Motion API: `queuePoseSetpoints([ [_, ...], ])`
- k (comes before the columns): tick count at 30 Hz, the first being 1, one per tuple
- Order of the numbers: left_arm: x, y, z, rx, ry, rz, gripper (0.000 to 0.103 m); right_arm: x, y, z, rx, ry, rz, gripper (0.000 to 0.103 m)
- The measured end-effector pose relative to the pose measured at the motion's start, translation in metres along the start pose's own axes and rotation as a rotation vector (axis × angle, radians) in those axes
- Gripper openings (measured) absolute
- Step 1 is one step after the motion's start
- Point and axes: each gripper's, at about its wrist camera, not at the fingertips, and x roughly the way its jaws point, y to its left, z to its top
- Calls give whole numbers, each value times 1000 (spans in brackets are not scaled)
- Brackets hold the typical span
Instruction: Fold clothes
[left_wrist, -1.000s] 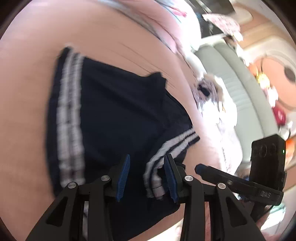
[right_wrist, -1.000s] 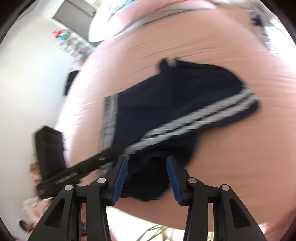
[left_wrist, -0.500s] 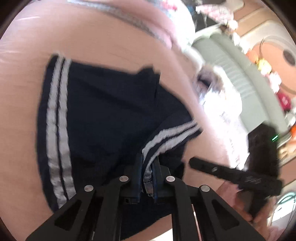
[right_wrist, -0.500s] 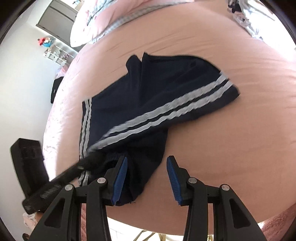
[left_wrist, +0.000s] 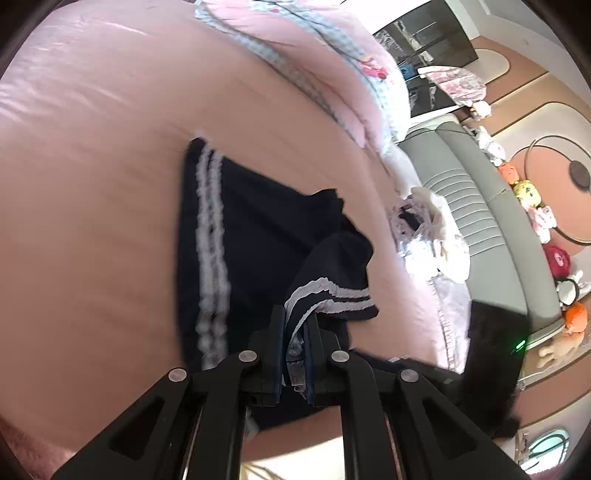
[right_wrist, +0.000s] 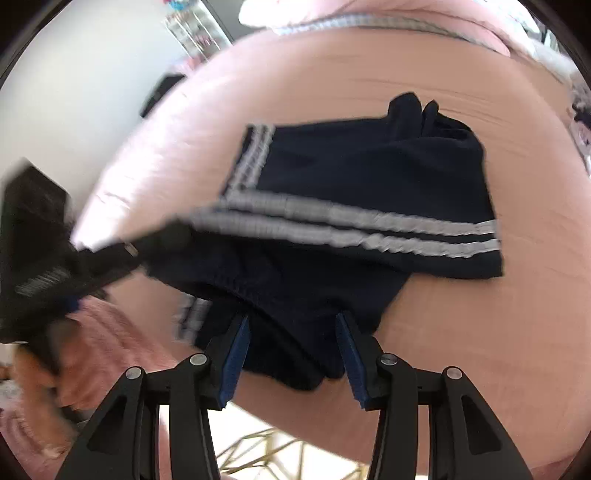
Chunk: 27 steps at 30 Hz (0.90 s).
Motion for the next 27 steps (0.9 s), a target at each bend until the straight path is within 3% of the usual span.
queuePoseSetpoints([
  [5,3,17,-14,-19,42,38,7,-6,-18,9,101,-44,23,47],
  [9,-3,15,-17,5,26,75,7,30,-1,9,6,47,-77,47],
  [13,-7,29,-24,-6,56,171,5,35,0,-7,-71,71,-148,48],
  [18,0,39,-30,-41,87,177,5,19,-17,-14,-28,57,-116,53],
  [23,-23,16,-20,43,-25,151,5,-2,-23,-9,35,-29,-56,53],
  [25,-20,1,-22,121,-13,122,5,0,-22,-8,33,-23,-51,53],
  [27,-3,-9,-27,179,47,132,5,4,-20,-10,3,7,-82,53],
])
